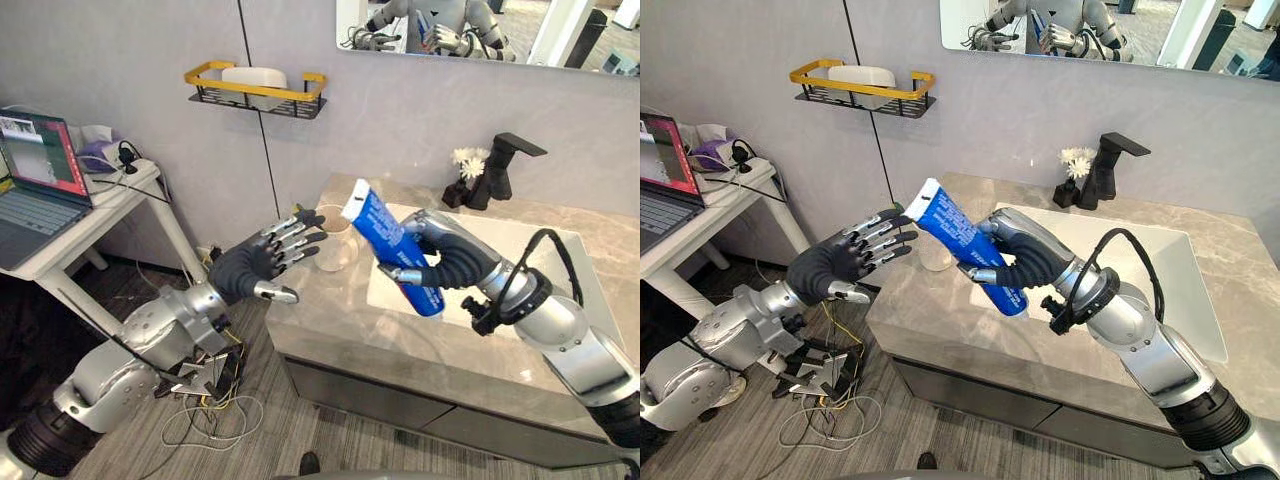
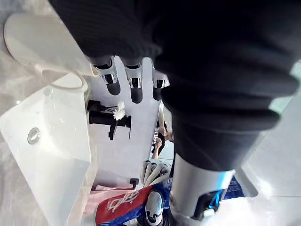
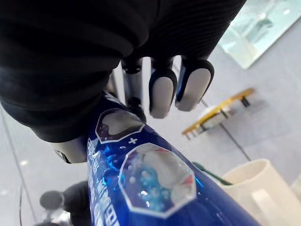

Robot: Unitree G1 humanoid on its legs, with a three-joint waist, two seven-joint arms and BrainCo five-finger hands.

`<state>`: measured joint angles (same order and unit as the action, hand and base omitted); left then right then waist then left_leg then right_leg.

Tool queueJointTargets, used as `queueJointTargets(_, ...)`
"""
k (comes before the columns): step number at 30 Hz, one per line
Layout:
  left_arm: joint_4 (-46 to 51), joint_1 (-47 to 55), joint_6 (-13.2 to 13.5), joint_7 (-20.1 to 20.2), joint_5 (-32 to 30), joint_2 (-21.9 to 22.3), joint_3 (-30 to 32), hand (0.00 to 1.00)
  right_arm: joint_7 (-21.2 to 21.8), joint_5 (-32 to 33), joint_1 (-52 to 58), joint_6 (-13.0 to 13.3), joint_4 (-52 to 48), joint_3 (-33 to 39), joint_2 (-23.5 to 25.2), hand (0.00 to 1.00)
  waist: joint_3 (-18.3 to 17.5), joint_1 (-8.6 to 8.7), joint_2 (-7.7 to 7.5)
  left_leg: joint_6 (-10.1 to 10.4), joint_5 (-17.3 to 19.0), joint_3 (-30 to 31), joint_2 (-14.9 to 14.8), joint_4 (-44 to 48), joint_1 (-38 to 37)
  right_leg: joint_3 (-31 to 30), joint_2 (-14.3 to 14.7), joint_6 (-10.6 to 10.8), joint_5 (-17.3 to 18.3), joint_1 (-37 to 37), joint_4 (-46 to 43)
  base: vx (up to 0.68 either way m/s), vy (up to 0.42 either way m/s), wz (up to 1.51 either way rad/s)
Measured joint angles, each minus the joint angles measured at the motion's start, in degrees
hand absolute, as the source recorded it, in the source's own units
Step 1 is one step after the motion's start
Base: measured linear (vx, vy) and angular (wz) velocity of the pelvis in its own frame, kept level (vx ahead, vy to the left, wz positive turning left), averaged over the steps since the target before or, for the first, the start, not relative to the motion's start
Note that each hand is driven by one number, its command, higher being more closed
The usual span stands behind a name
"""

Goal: Organize washtable

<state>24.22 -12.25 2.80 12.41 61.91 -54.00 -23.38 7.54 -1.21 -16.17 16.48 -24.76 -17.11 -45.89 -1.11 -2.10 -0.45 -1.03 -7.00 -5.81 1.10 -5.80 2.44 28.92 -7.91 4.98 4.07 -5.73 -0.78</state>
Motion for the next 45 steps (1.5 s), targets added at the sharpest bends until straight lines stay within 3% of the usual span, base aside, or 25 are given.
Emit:
queueJointTargets(12,-4.0,-10.0,0.0,-3.4,-3.8,5.9,-5.7,0.0,0.1,-0.7,-4.1,-0.8,-0.1,-3.7,0.8,1.0,0.8,0.69,-0.47,-0.2,-0.1,-0.1,0.0,0.0,0.0,-0.3,0.0,0.0,-0.1,0.1,0.1,0.0,0.0,0.0)
queueJointTargets(21,-4.5,-12.6,0.1,-3.9,-4.2,8.4,-5.7,0.0,0.1,-0.6,-4.1,-1.4,-0.1,-3.7,1.7,1.0,1.9,1.21,-0.3,-0.2,-0.1,-0.5,-0.1,0.0,-0.2,-0.6,0.1,0.0,-0.1,0.1,0.1,0.0,0.0,-0.01)
queueJointTargets(30,-4.4,-12.4,0.1,-3.6,-4.1,8.3,-5.0,0.0,0.7,-0.6,-1.5,-1.6,-0.1,-3.4,1.7,1.0,2.5,1.11,-0.31,-0.2,-0.1,-0.5,-0.1,0.0,-0.2,-0.6,0.1,0.0,-0.1,0.0,0.3,0.0,0.0,0.0)
queueJointTargets(45,3.7,-1.4,-0.2,-1.1,-1.7,7.4,-2.4,0.0,1.4,-0.6,2.6,-1.7,-0.1,-1.1,2.5,1.0,2.7,1.2,-0.06,-0.1,-0.1,-0.5,-0.1,0.0,-0.1,-0.6,0.1,0.0,-0.1,0.0,0.4,0.0,0.0,0.0)
